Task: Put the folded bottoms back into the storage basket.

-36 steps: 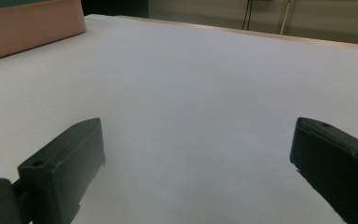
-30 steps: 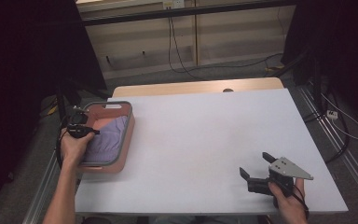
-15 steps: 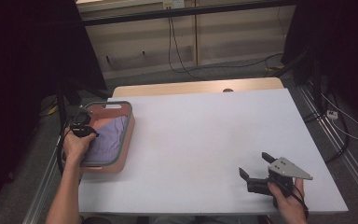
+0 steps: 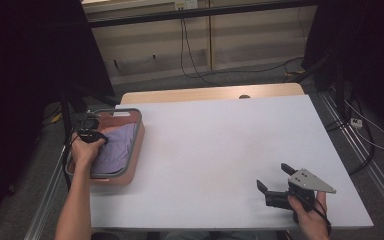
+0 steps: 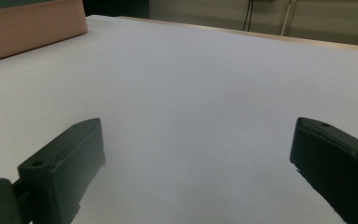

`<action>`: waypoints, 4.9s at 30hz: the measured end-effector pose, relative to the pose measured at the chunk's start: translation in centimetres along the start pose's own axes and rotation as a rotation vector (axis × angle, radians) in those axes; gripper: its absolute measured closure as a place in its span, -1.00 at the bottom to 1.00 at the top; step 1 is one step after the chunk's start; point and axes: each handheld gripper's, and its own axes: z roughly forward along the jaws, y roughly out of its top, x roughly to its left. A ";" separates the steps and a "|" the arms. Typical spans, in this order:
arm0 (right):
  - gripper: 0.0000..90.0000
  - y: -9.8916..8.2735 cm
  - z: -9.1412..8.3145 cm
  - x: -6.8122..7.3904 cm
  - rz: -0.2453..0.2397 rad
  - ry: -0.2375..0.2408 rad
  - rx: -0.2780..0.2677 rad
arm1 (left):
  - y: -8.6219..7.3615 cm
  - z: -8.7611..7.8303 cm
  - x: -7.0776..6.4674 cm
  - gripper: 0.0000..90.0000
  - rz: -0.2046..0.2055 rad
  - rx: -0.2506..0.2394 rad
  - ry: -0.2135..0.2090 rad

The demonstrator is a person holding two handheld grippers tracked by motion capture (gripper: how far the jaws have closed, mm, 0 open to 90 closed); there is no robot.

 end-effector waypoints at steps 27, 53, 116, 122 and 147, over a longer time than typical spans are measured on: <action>-0.94 0.0 0.0 0.0 -0.001 0.001 0.003 | 1.0 1.7 0.0 1.00 0.071 -0.152 -0.039; -0.94 0.0 -0.1 -0.2 0.000 0.002 0.000 | 0.0 -0.5 -0.2 0.82 0.106 -0.250 -0.113; -0.94 0.0 0.3 0.0 -0.001 -0.003 0.006 | -3.9 -9.6 -3.3 -0.86 0.220 -0.524 -0.163; -0.94 0.0 0.3 -0.1 0.003 -0.007 0.002 | -4.3 -10.9 -3.6 -0.85 0.191 -0.535 -0.158; -0.94 0.1 0.4 0.1 -0.005 0.004 0.001 | -8.8 -12.8 -6.5 -0.84 0.240 -0.547 -0.171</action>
